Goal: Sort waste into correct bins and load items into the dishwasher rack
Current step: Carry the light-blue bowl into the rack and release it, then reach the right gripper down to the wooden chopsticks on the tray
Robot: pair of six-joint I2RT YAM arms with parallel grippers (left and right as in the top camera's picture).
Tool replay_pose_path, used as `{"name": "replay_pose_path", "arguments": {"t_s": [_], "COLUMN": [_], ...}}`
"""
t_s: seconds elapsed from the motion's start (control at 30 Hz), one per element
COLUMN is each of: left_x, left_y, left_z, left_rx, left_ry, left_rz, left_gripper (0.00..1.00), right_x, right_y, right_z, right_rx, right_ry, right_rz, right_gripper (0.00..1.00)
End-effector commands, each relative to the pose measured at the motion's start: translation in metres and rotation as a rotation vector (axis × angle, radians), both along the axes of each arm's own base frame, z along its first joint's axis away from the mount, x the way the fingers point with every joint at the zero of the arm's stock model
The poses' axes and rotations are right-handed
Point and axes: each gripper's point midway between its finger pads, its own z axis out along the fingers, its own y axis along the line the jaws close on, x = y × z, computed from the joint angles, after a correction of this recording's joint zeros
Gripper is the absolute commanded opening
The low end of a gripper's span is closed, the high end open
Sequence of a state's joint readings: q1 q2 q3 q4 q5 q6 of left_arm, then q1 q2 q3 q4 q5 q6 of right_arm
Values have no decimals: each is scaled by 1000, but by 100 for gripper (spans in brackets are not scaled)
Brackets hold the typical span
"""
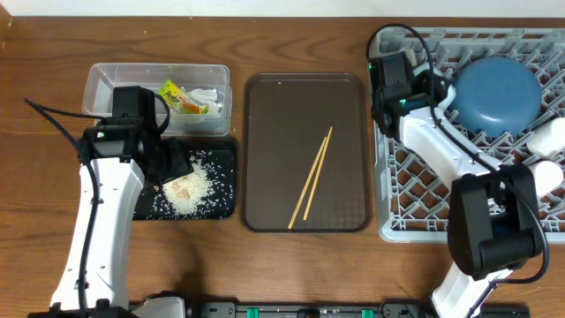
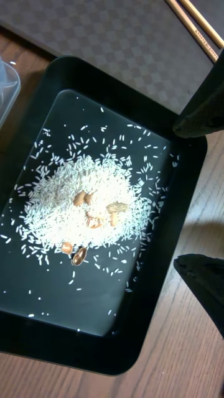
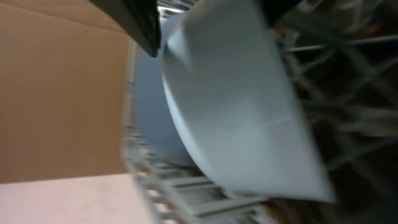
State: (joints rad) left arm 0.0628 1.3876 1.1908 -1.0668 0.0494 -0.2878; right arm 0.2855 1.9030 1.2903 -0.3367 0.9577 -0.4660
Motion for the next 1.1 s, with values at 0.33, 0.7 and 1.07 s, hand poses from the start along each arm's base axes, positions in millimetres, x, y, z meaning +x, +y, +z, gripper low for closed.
{"name": "replay_pose_path", "arguments": {"t_s": [0.33,0.7,1.07], "left_x": [1,1,1], "left_y": [2,2,2], "left_z": [0,0,0], "left_rx": [4,4,4], "left_ry": [1,1,1], "left_rz": [10,10,10], "left_gripper": [64,64,64], "right_x": [-38,-122,-167], "right_y": [130,211,240], "right_z": [89,36,-63], "right_rx": [945,1230,1165], "right_ry": [-133,241,446], "right_rz": [358,242,-87], "right_gripper": [51,41,36]}}
